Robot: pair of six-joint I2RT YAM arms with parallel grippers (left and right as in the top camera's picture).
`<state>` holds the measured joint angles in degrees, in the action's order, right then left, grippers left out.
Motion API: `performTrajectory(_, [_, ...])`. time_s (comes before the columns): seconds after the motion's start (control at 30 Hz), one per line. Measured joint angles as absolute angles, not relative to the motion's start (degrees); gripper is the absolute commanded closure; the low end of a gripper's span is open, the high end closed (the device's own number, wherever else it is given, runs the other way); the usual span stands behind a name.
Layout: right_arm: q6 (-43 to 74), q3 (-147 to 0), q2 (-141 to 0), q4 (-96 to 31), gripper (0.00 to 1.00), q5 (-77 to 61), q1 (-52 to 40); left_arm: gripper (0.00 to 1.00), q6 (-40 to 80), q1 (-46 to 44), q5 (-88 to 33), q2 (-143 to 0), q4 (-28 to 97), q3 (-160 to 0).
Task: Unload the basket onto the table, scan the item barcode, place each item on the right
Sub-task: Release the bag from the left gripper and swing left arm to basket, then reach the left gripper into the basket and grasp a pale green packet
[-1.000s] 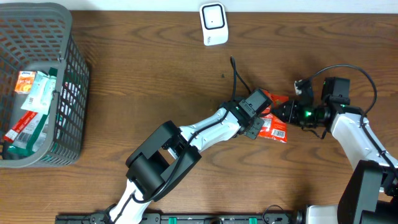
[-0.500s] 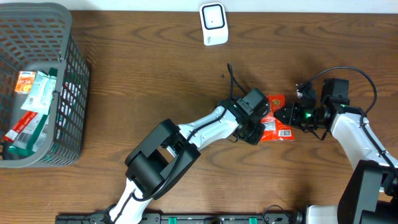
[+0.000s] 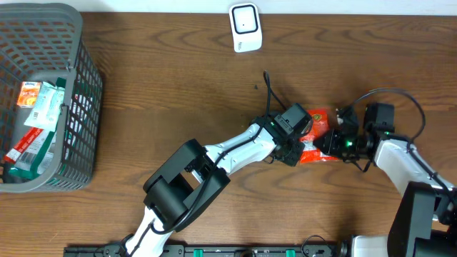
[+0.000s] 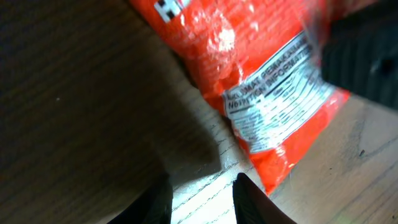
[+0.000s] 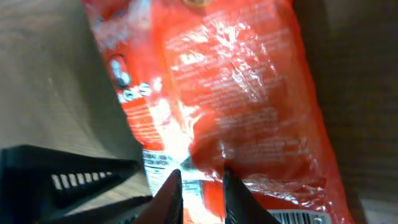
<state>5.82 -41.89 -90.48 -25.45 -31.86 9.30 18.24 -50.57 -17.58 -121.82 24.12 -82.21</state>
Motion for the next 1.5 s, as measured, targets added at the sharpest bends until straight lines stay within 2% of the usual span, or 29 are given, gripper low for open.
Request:
performTrajectory(0.2, [7.3, -42.0, -90.3, -25.9, 0.79, -33.9, 9.3, 0.65, 18.2, -50.6, -17.2, -121.8, 24.4, -82.2])
performTrajectory(0.23, [8.1, -43.4, -89.8, -27.2, 0.74, -34.6, 9.3, 0.64, 18.2, -50.6, -17.2, -121.8, 24.4, -82.2])
performTrajectory(0.3, [9.0, -46.1, -87.8, -27.5, 0.56, -35.2, 9.3, 0.65, 18.2, -50.6, -17.2, -121.8, 24.4, -82.3])
performTrajectory(0.4, [8.8, -47.1, -85.4, -26.6, 0.42, -34.7, 9.3, 0.65, 18.2, -50.6, -17.2, -121.8, 24.4, -82.3])
performTrajectory(0.47, [8.3, -47.2, -85.1, -26.2, 0.32, -31.0, 9.3, 0.65, 18.2, -50.6, -17.0, -121.8, 24.9, -82.3])
performTrajectory(0.53, [7.8, -47.2, -85.1, -27.4, 0.17, -25.1, 9.3, 0.65, 18.2, -50.5, -16.3, -121.4, 26.2, -82.4])
performTrajectory(0.57, [7.6, -47.2, -85.1, -28.0, 0.05, -23.2, 9.3, 0.65, 18.2, -50.5, -15.7, -121.1, 27.3, -82.3])
performTrajectory(0.6, [7.3, -47.2, -85.1, -29.0, 0.01, -20.6, 9.3, 0.65, 18.2, -50.4, -15.1, -120.9, 27.8, -82.3])
performTrajectory(0.73, [7.0, -47.2, -85.1, -29.6, 0.01, -15.1, 9.3, 0.61, 18.1, -50.2, -8.9, -116.3, 32.2, -80.5])
performTrajectory(0.83, [7.0, -47.2, -85.1, -29.5, 0.01, -14.2, 9.3, 0.60, 18.0, -49.5, -5.9, -107.4, 36.4, -80.3])
performTrajectory(0.93, [7.0, -47.2, -85.1, -29.5, 0.01, -13.6, 9.3, 0.54, 18.0, -45.6, -3.9, -98.2, 46.5, -84.8])
performTrajectory(1.0, [7.0, -47.2, -85.1, -29.5, 0.01, -13.4, 9.3, 0.49, 17.9, -39.0, -3.1, -95.7, 55.9, -91.5])
performTrajectory(1.07, [7.0, -47.2, -85.1, -29.5, 0.01, -13.3, 9.3, 0.42, 18.0, -27.1, -0.7, -94.1, 61.2, -100.4])
performTrajectory(1.13, [7.0, -47.2, -85.1, -29.5, 0.01, -13.2, 9.3, 0.33, 18.0, -19.7, 0.7, -92.8, 61.0, -103.8])
performTrajectory(1.17, [7.0, -47.2, -85.1, -29.4, 0.01, -13.3, 9.3, 0.30, 18.1, -12.7, 2.2, -91.5, 60.1, -105.4])
performTrajectory(1.23, [7.0, -47.2, -85.1, -29.3, 0.01, -13.2, 9.3, 0.26, 18.1, -6.9, 2.6, -90.6, 59.8, -105.5])
performTrajectory(1.27, [7.0, -47.2, -85.1, -29.3, 0.01, -12.9, 9.3, 0.20, 18.0, -4.2, 2.9, -90.6, 59.8, -105.5])
performTrajectory(1.5, [7.0, -47.2, -85.1, -28.9, 0.01, -11.9, 9.3, 0.10, 18.0, 17.1, 3.4, -90.8, 59.3, -105.5])
